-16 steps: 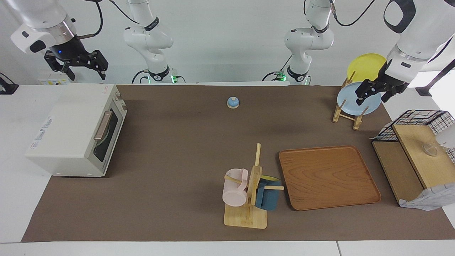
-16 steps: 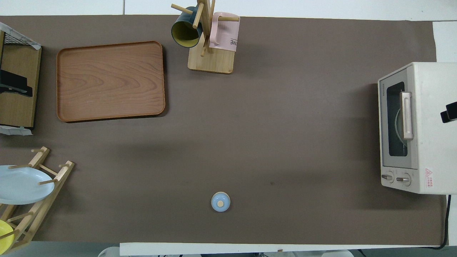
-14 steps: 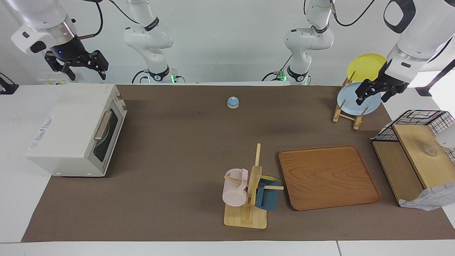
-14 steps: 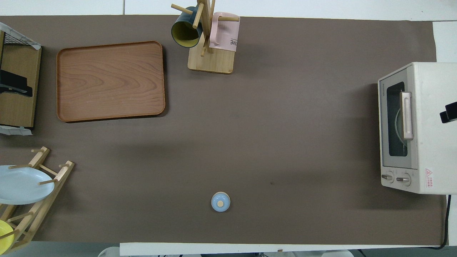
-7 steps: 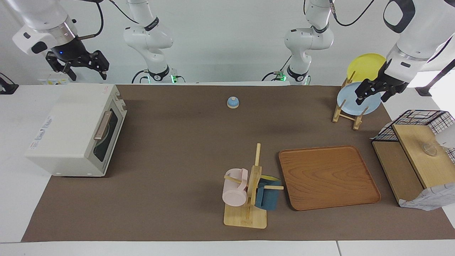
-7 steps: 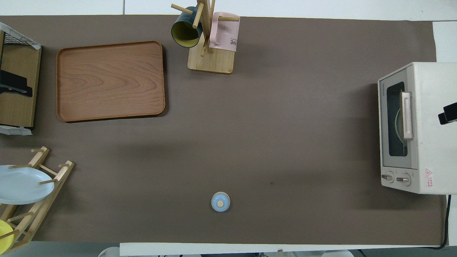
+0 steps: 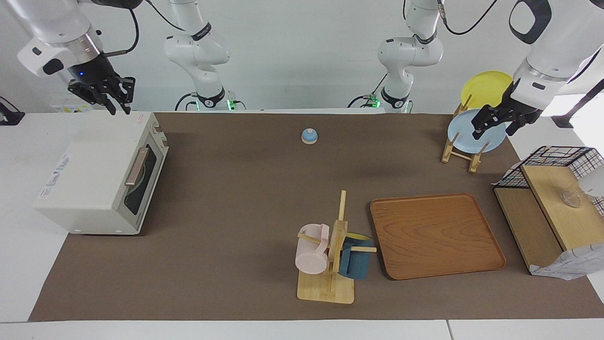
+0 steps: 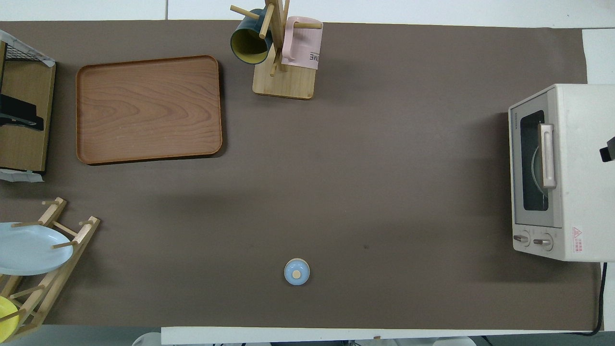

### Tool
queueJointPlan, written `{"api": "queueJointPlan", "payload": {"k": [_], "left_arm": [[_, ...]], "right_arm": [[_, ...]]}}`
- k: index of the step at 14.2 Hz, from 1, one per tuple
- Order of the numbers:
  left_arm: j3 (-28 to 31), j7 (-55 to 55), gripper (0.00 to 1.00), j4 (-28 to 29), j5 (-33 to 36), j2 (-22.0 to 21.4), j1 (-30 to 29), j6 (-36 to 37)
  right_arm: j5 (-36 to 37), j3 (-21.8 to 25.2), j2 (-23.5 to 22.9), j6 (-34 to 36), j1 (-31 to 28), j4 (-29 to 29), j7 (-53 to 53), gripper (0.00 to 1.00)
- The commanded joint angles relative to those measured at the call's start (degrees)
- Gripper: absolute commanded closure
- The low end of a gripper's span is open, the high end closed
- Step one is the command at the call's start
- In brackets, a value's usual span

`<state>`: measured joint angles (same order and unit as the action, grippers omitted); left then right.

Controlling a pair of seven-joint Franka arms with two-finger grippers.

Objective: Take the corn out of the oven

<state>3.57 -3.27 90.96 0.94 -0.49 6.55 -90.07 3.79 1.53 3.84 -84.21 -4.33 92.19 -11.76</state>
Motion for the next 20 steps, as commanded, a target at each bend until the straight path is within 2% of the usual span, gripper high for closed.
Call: {"api": "queueJointPlan", "payload": {"k": [1, 7, 13, 16, 20], "left_arm": [[0.04, 0.98, 0.00, 0.89, -0.59, -1.09, -0.31, 0.60], [0.04, 0.98, 0.00, 0.89, -0.59, -1.09, -0.31, 0.68], [0.04, 0.98, 0.00, 0.89, -0.59, -1.09, -0.31, 0.68], [0.04, 0.98, 0.00, 0.89, -0.59, -1.09, -0.31, 0.68], [0.04, 0.98, 0.00, 0.89, -0.59, -1.09, -0.31, 0.68]], "right_arm": [[0.25, -0.12, 1.70, -10.49, -1.03, 11.14, -2.13, 1.00], [4.82, -0.21, -0.50, -18.70, -1.20, 19.77, -5.29, 1.00], [4.91, -0.21, -1.56, -23.10, -1.20, 22.77, -5.29, 1.00], [4.82, -0.30, -3.83, -25.73, -0.24, 22.86, -4.33, 1.00], [4.21, -0.39, -7.09, -29.33, 4.23, 22.86, 2.33, 1.00]]}}
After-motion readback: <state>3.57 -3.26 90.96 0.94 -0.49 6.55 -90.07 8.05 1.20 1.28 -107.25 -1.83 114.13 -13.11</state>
